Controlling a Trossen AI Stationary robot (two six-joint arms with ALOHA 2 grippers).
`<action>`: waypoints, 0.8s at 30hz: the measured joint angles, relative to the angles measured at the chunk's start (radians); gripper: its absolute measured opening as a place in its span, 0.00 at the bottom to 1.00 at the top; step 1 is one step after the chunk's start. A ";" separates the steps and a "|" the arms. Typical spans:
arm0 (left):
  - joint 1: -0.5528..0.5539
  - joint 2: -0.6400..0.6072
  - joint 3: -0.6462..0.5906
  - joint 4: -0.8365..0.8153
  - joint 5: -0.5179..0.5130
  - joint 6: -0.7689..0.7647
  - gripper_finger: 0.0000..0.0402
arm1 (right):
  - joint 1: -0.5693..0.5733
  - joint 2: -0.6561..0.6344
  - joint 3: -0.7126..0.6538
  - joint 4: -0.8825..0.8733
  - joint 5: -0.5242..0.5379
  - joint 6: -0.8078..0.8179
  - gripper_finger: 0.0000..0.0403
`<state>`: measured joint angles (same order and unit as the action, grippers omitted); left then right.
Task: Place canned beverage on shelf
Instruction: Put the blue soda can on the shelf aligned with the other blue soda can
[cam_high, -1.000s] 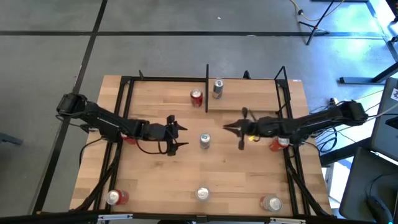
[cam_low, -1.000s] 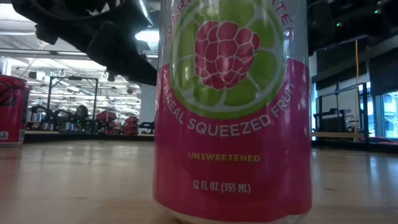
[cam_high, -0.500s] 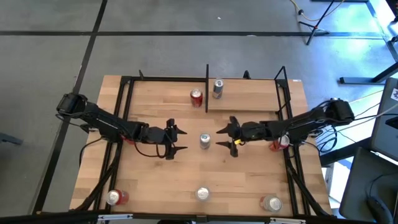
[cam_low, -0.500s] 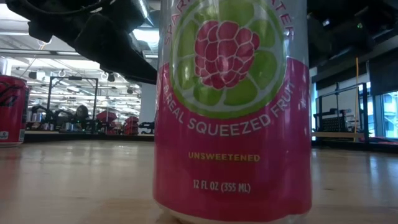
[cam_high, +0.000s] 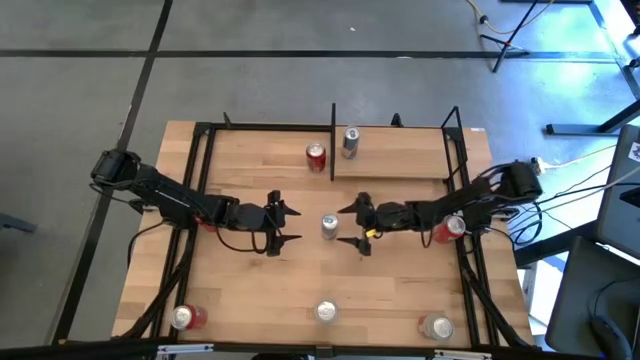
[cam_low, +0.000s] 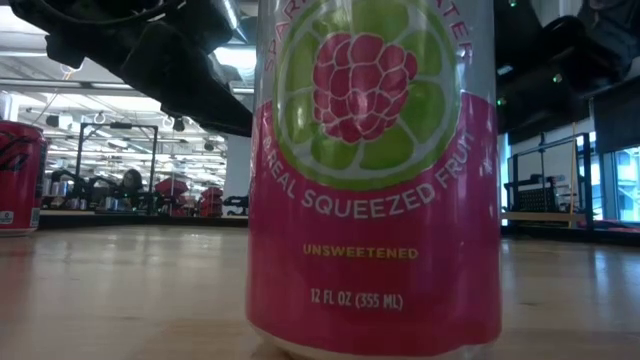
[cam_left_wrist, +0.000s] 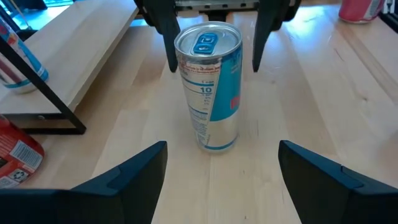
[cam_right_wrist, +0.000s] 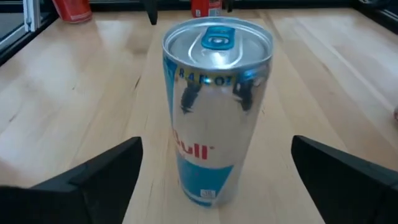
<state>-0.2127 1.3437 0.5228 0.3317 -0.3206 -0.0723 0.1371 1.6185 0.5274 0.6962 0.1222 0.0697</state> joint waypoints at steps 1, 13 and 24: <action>0.000 0.000 0.000 0.000 0.000 0.000 0.72 | 0.000 0.016 0.000 0.026 0.000 -0.004 0.97; 0.000 0.000 0.000 -0.001 0.030 0.000 0.72 | 0.000 0.180 0.129 0.065 0.001 -0.104 0.94; 0.000 0.001 0.000 -0.002 0.034 0.000 0.72 | 0.000 0.201 0.153 0.062 0.034 -0.127 0.61</action>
<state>-0.2127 1.3445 0.5228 0.3302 -0.2869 -0.0727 0.1371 1.8191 0.6807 0.7582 0.1559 -0.0573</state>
